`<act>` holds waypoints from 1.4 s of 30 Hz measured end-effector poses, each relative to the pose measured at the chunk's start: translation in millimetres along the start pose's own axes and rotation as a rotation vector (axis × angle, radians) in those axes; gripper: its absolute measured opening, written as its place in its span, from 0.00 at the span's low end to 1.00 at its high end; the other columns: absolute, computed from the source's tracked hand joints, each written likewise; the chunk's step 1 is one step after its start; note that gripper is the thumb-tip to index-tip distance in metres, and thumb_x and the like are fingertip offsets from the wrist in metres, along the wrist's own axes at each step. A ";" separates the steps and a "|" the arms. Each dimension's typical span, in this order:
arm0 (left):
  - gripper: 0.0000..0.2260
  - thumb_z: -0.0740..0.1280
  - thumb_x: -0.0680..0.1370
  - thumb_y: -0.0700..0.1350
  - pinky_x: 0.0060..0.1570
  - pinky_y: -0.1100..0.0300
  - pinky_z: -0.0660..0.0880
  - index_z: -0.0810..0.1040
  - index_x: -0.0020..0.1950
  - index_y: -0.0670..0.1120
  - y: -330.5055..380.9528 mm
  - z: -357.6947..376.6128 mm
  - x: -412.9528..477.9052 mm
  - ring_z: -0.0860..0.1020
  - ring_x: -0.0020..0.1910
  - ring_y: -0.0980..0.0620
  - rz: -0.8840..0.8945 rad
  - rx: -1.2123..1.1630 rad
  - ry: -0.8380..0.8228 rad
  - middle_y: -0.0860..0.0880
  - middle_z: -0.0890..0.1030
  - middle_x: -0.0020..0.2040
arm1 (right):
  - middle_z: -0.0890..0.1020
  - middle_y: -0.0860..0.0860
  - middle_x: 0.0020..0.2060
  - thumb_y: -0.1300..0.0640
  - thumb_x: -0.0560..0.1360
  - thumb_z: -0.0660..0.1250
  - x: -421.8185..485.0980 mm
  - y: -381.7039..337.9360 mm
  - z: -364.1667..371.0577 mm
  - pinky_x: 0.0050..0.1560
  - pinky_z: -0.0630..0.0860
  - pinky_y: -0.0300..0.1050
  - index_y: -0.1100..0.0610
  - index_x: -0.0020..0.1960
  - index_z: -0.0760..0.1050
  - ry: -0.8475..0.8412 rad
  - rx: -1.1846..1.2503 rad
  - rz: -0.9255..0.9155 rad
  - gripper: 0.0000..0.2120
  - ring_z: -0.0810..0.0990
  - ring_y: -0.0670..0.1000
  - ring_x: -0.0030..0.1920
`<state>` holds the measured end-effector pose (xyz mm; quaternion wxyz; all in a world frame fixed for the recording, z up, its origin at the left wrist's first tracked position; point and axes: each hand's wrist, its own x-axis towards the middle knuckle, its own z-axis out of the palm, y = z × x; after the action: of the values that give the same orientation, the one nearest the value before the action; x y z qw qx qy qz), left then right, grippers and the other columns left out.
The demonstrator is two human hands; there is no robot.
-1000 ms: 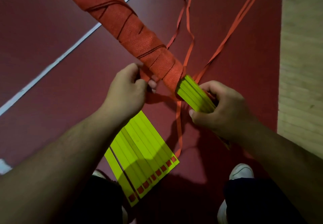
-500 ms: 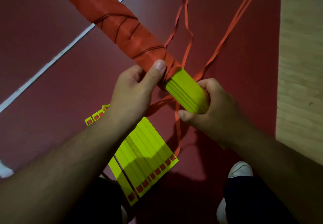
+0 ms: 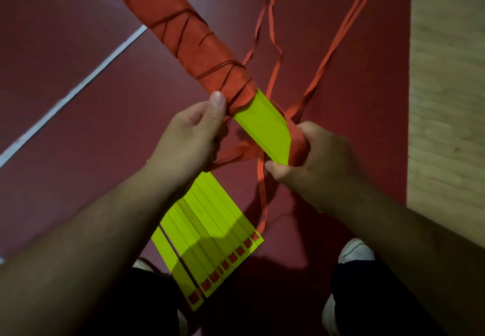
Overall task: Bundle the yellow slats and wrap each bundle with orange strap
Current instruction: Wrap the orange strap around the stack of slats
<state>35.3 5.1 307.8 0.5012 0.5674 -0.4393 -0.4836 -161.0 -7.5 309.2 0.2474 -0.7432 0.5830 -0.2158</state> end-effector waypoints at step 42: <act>0.19 0.61 0.81 0.38 0.48 0.48 0.70 0.77 0.31 0.51 5.4 -21.0 4.0 0.71 0.31 0.52 0.008 0.053 -0.167 0.48 0.74 0.32 | 0.75 0.49 0.32 0.46 0.60 0.76 8.2 8.4 8.5 0.33 0.66 0.40 0.53 0.41 0.72 -0.038 -0.044 -0.021 0.18 0.73 0.52 0.33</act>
<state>56.6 3.5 313.4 0.4496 0.5362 -0.4946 -0.5155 -160.3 -16.1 297.5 0.2396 -0.7585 0.5750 -0.1912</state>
